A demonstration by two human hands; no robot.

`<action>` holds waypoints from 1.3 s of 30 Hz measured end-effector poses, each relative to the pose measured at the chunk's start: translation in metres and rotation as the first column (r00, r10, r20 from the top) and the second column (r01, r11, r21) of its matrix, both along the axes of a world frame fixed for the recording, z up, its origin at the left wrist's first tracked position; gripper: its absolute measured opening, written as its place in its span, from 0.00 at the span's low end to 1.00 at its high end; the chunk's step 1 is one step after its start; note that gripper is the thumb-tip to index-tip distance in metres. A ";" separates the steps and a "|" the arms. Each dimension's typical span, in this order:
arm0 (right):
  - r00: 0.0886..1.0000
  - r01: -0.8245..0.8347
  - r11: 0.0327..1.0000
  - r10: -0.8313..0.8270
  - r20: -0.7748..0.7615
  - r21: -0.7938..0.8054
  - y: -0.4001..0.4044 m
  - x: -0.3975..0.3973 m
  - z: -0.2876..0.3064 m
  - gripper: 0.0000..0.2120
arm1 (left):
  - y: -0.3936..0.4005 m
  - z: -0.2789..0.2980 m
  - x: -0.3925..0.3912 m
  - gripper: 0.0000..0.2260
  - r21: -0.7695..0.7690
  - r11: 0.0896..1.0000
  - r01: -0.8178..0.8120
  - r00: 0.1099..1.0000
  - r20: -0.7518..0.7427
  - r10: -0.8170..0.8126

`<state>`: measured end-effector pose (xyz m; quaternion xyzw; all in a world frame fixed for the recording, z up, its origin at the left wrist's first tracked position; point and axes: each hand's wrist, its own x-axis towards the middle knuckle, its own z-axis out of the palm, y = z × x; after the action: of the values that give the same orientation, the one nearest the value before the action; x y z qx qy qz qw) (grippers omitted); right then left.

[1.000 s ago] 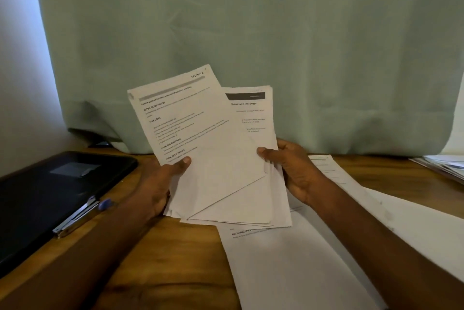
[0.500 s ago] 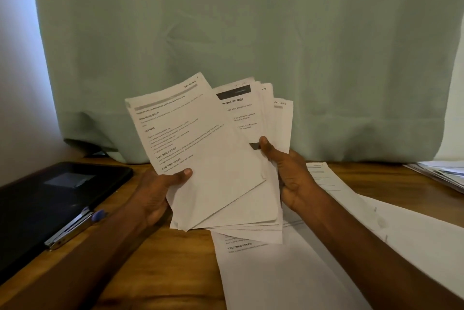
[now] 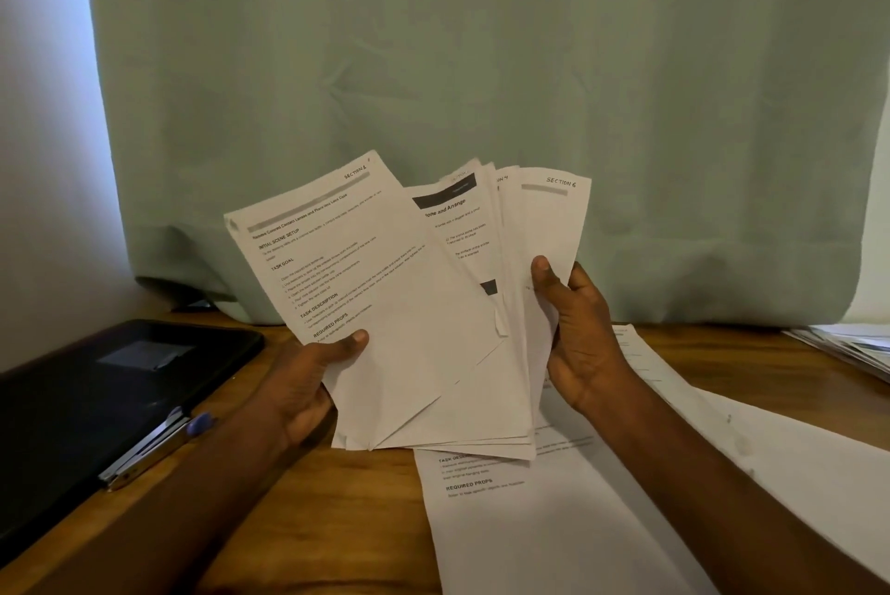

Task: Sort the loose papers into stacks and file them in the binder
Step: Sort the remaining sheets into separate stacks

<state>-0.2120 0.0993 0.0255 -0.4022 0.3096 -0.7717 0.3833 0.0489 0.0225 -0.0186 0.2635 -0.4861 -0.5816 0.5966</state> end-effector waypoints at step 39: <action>0.827 0.036 0.997 0.006 -0.562 0.063 0.075 0.053 0.000 0.15 | 0.078 0.044 0.018 0.29 -0.342 0.938 -0.063 0.927 0.328 0.182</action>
<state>-0.1587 0.1743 0.0255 -0.5951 0.4387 -0.6110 0.2831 0.0667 0.1009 0.0259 0.2922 -0.6571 -0.3975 0.5700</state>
